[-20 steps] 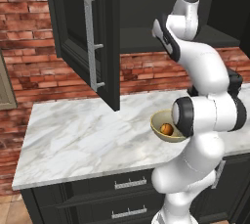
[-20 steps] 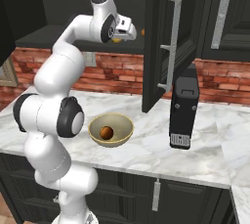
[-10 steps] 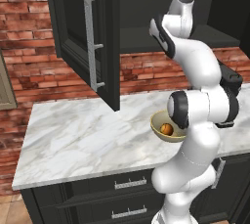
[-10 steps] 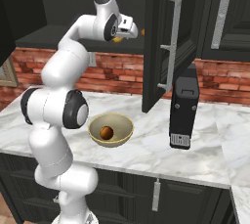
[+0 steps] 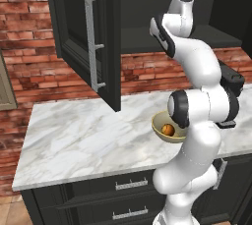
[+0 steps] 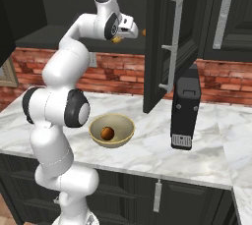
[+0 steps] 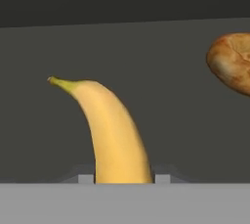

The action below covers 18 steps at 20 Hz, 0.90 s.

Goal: Open the cabinet. Pick the banana and orange from the cabinet and place them into the bowl. Then close the cabinet.

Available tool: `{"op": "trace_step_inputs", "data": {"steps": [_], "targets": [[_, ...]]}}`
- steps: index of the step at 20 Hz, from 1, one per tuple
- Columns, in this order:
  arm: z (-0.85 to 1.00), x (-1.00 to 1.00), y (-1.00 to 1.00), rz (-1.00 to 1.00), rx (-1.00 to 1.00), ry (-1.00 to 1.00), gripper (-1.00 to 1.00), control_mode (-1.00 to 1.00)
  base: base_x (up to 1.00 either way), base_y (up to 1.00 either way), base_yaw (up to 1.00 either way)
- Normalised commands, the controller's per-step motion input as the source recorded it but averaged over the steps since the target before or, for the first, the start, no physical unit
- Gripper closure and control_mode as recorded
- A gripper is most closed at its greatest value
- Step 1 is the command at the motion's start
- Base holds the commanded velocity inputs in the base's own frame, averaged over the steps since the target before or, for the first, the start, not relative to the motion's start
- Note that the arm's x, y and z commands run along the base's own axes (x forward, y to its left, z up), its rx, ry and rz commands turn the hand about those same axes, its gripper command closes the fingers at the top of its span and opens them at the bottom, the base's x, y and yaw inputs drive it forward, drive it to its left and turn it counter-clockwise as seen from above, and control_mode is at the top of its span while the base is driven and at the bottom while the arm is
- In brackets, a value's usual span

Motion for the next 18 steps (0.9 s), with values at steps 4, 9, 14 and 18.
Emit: {"op": "trace_step_inputs", "data": {"steps": [4, 9, 14, 18], "targets": [[0.00, 0.00, 0.00, 0.00, 0.00, 0.00, 1.00, -1.00, 0.00, 0.00, 0.00], [0.00, -0.40, 0.00, 0.00, 0.00, 0.00, 1.00, -1.00, 0.00, 0.00, 0.00], [0.00, -0.96, 0.00, 0.00, 0.00, 0.00, 1.00, -1.00, 0.00, 0.00, 0.00], [-0.01, -1.00, 0.00, 0.00, 0.00, 0.00, 1.00, -1.00, 0.00, 0.00, 0.00]]}}
